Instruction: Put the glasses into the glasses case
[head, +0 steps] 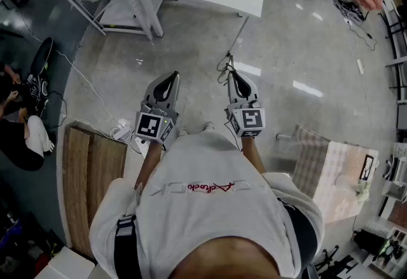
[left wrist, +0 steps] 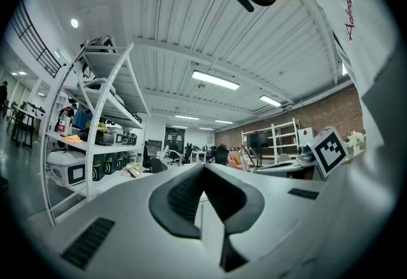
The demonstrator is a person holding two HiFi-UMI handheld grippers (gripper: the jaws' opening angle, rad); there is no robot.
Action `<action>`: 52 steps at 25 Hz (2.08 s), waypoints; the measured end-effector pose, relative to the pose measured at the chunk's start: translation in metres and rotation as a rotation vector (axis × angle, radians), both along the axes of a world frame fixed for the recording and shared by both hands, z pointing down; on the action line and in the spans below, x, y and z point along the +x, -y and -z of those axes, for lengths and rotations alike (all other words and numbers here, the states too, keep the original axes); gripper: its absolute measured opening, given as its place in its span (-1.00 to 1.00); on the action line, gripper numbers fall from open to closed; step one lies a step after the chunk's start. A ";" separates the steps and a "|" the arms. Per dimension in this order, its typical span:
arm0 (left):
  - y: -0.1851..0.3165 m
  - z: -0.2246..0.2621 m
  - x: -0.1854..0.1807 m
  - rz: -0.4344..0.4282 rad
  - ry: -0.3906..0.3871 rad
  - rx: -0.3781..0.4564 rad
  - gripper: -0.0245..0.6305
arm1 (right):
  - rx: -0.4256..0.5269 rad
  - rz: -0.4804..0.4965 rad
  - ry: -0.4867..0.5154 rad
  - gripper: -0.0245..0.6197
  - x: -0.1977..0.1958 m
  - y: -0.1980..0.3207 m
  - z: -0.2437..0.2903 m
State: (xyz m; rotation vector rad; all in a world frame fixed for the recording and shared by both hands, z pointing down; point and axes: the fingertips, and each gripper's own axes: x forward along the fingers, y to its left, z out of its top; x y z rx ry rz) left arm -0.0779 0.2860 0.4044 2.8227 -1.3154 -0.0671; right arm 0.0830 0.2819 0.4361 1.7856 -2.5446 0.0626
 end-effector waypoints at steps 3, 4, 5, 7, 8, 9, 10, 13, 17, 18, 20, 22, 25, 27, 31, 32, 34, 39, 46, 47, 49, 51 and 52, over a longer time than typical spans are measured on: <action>-0.002 0.000 0.006 -0.004 -0.002 -0.005 -0.90 | -0.004 -0.007 -0.001 -0.88 0.007 -0.001 -0.002; -0.003 -0.001 0.007 -0.004 -0.002 -0.007 -0.90 | -0.005 -0.008 0.000 -0.88 0.008 -0.001 -0.003; -0.003 -0.001 0.008 -0.003 -0.001 -0.009 -0.90 | -0.005 -0.007 0.002 -0.88 0.009 -0.002 -0.004; -0.004 -0.003 0.009 0.000 0.001 -0.013 -0.90 | -0.003 -0.001 0.011 -0.88 0.010 -0.003 -0.004; -0.004 -0.003 0.010 0.001 0.001 -0.014 -0.90 | -0.001 0.005 0.020 -0.88 0.010 -0.003 -0.003; -0.005 -0.003 0.012 0.001 0.001 -0.013 -0.90 | 0.002 0.011 0.028 -0.88 0.011 -0.004 -0.002; -0.005 -0.004 0.013 0.002 0.001 -0.013 -0.90 | 0.005 0.018 0.033 -0.88 0.011 -0.004 -0.001; -0.006 -0.006 0.018 0.007 0.003 -0.018 -0.90 | 0.005 0.028 0.040 -0.88 0.015 -0.004 -0.003; -0.005 -0.009 0.026 0.016 0.000 -0.023 -0.90 | 0.008 0.031 0.042 -0.88 0.028 -0.003 -0.004; -0.005 -0.009 0.028 0.017 -0.003 -0.023 -0.90 | 0.009 0.032 0.042 -0.88 0.031 -0.003 -0.004; -0.004 -0.010 0.033 0.020 -0.009 -0.024 -0.90 | 0.010 0.035 0.044 -0.88 0.038 -0.003 -0.004; -0.001 -0.010 0.039 0.028 -0.008 -0.023 -0.90 | 0.014 0.040 0.046 -0.88 0.044 -0.001 -0.004; 0.002 -0.011 0.047 0.044 -0.004 -0.026 -0.90 | 0.022 0.059 0.044 -0.88 0.050 0.002 0.000; 0.002 -0.013 0.052 0.053 -0.003 -0.031 -0.90 | 0.024 0.074 0.041 -0.88 0.054 0.003 -0.001; 0.002 -0.019 0.060 0.064 0.006 -0.043 -0.90 | 0.022 0.085 0.046 -0.88 0.063 0.005 -0.006; 0.001 -0.020 0.062 0.066 0.007 -0.044 -0.90 | 0.020 0.087 0.047 -0.88 0.066 0.005 -0.007; 0.002 -0.020 0.065 0.071 0.009 -0.045 -0.90 | 0.018 0.093 0.049 -0.88 0.068 0.005 -0.008; 0.009 -0.023 0.070 0.076 0.012 -0.044 -0.90 | 0.012 0.104 0.055 -0.88 0.070 0.011 -0.015; 0.025 -0.029 0.071 0.086 0.005 -0.047 -0.90 | 0.009 0.114 0.055 -0.88 0.071 0.030 -0.020; 0.028 -0.029 0.070 0.087 0.003 -0.048 -0.90 | 0.009 0.114 0.054 -0.88 0.070 0.034 -0.021; 0.037 -0.030 0.068 0.089 0.000 -0.050 -0.90 | 0.008 0.115 0.055 -0.88 0.068 0.042 -0.022; 0.046 -0.032 0.067 0.088 -0.001 -0.052 -0.90 | 0.008 0.114 0.055 -0.88 0.066 0.051 -0.023; 0.052 -0.033 0.067 0.086 -0.003 -0.052 -0.90 | 0.007 0.114 0.054 -0.88 0.066 0.056 -0.024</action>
